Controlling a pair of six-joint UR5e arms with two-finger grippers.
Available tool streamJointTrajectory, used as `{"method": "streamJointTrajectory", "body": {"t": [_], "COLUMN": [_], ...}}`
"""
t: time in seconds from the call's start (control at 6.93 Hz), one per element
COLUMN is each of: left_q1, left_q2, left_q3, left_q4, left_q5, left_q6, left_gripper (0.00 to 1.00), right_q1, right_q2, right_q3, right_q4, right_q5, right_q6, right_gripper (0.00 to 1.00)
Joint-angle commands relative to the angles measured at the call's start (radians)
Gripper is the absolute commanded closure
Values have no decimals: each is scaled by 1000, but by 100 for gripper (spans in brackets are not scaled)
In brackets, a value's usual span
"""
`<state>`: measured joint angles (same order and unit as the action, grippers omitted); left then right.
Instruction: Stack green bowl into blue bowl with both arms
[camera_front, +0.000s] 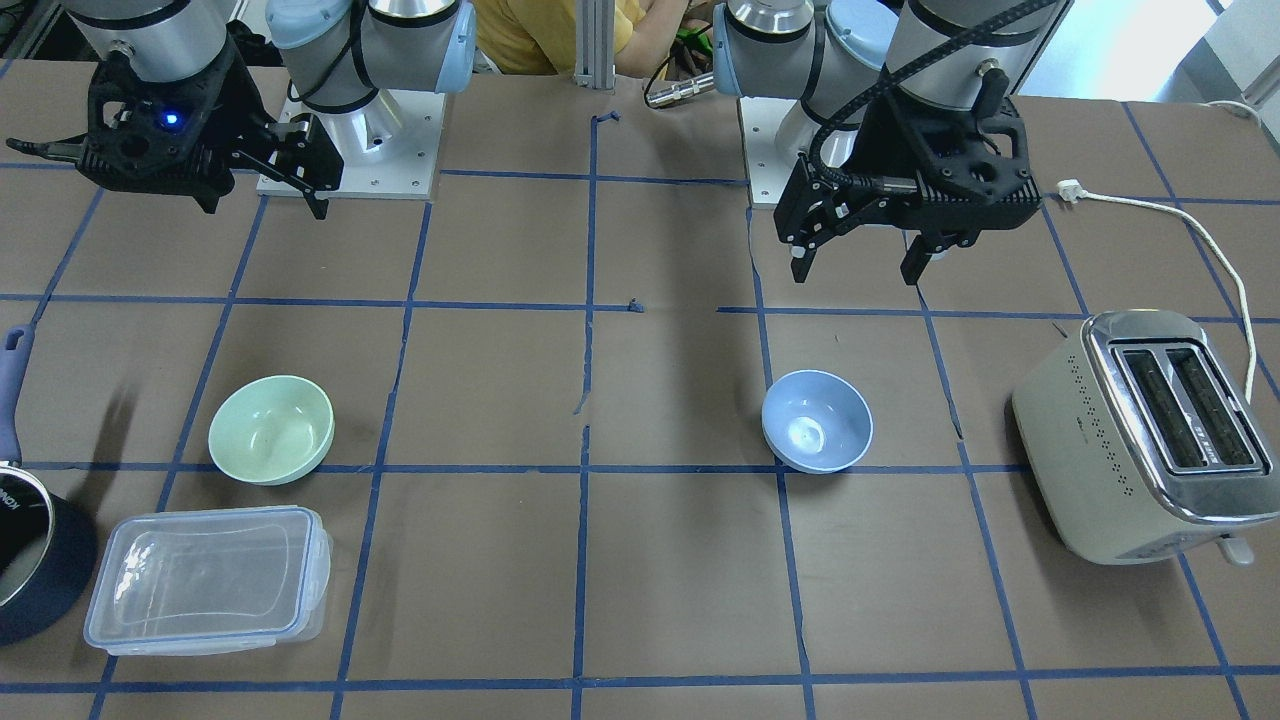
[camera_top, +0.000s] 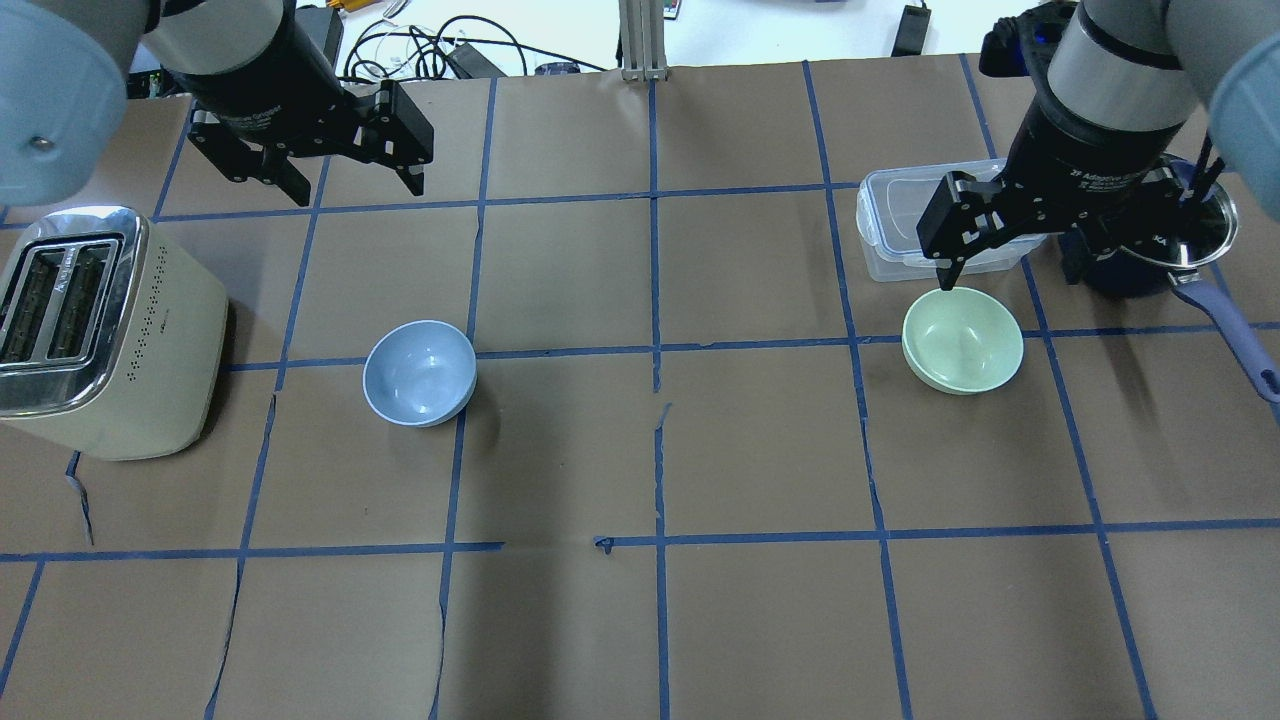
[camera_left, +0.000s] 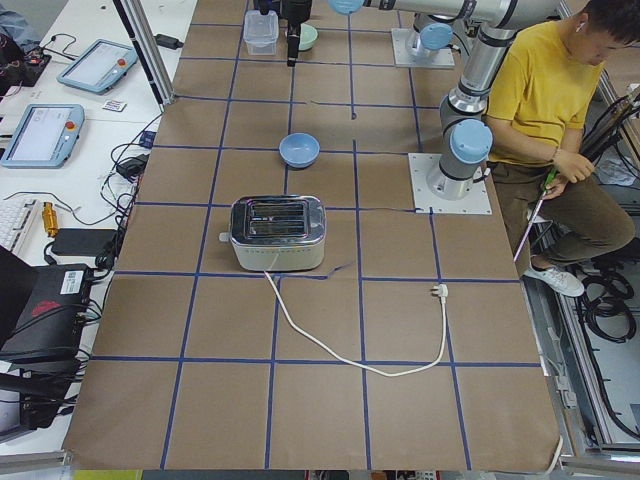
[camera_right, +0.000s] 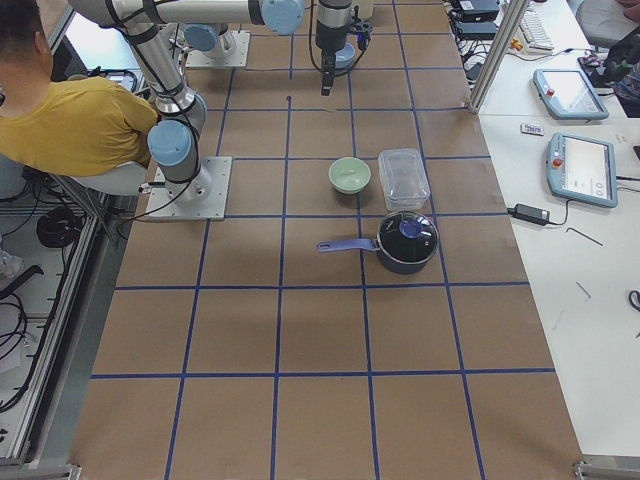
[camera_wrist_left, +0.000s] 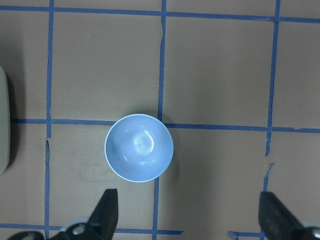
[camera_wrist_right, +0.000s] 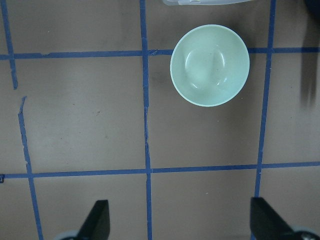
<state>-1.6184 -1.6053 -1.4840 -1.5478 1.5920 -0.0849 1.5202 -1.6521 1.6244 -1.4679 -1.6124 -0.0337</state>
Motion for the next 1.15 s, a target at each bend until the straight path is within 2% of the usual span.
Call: {"method": "streamJointTrajectory", "body": {"t": [0.0, 1.01], "left_q1": [8, 8], "left_q2": [-8, -4], "left_q3": [22, 4], "left_q4": [-61, -69], "left_q5": [2, 2], "left_q6": [-1, 2], "left_gripper": [0, 0], "right_q1": [0, 2], "right_q2": [-3, -5], "right_q3": [8, 8], "right_q4": [1, 1], "right_q5": [0, 0], "right_q6": [0, 2], "right_gripper": [0, 0]}}
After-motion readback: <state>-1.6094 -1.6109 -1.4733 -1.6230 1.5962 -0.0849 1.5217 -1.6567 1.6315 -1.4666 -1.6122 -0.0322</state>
